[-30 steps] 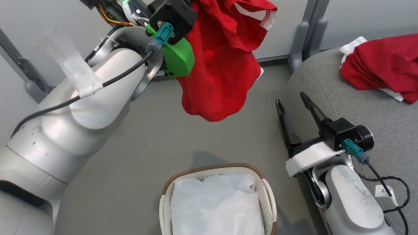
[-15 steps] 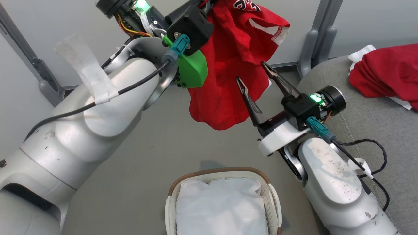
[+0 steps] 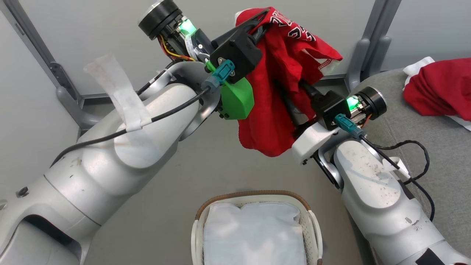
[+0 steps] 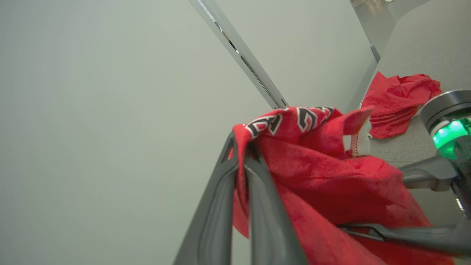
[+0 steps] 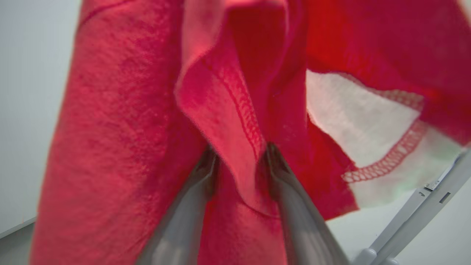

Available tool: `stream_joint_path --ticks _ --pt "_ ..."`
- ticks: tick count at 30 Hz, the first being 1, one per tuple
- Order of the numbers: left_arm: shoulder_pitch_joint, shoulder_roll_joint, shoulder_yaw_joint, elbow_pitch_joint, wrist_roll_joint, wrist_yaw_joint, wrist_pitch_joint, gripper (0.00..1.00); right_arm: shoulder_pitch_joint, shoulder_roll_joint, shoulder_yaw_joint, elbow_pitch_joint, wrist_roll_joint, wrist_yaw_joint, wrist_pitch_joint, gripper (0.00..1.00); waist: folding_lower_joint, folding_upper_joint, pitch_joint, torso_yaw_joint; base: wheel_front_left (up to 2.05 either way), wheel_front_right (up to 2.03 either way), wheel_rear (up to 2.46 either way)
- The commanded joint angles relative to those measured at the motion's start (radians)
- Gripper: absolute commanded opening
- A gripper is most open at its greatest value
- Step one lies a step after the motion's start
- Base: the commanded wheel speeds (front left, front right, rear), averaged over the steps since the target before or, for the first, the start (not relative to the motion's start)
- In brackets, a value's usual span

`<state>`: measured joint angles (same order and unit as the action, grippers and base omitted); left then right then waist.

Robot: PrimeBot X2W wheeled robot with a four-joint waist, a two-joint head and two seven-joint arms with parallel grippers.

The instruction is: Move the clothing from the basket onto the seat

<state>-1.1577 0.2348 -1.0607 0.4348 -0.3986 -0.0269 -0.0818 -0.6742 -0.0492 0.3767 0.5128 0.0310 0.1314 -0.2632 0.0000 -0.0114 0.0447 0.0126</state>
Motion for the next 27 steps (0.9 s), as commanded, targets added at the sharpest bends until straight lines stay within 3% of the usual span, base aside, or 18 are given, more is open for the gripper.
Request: stream_joint_path --ticks 1,9,10,11,12,13,27 --pt "0.012 -0.001 0.001 -0.005 -0.006 0.0 -0.005 0.0 -0.016 -0.004 0.004 0.015 0.009 -0.001 -0.002 0.0 0.0 0.0114 0.001 0.001 0.0 0.0 0.0" --pt "0.062 0.022 0.016 0.002 -0.054 0.01 -0.007 0.0 -0.037 -0.003 -0.01 0.027 0.024 -0.001 -0.002 0.0 0.0 0.0114 0.013 -0.006 0.0 0.0 0.0" --pt "0.072 0.026 0.018 0.004 -0.062 0.009 -0.008 0.31 -0.037 -0.003 -0.015 0.024 0.024 -0.001 -0.002 0.0 0.0 0.0114 0.015 -0.007 0.0 0.0 0.0" --pt "0.084 0.029 0.022 0.006 -0.073 0.008 -0.011 0.5 -0.038 -0.003 -0.023 0.022 0.022 -0.001 -0.002 0.0 0.0 0.0114 0.019 -0.009 0.0 0.0 0.0" --pt "0.094 0.032 0.026 0.008 -0.081 0.008 -0.017 0.94 -0.038 -0.003 -0.03 0.02 0.019 -0.001 -0.002 0.0 0.0 0.0114 0.021 -0.009 0.0 0.0 0.0" --pt "0.109 0.035 0.033 0.011 -0.093 0.01 -0.023 1.0 -0.038 -0.003 -0.038 0.02 0.015 -0.001 -0.002 0.0 0.0 0.0114 0.024 -0.01 0.0 0.0 0.0" --pt "0.371 0.052 0.103 0.051 -0.212 0.054 -0.168 1.0 0.015 -0.003 -0.206 -0.011 -0.046 -0.001 -0.002 0.0 0.0 0.0114 0.06 -0.02 0.0 0.0 0.0"
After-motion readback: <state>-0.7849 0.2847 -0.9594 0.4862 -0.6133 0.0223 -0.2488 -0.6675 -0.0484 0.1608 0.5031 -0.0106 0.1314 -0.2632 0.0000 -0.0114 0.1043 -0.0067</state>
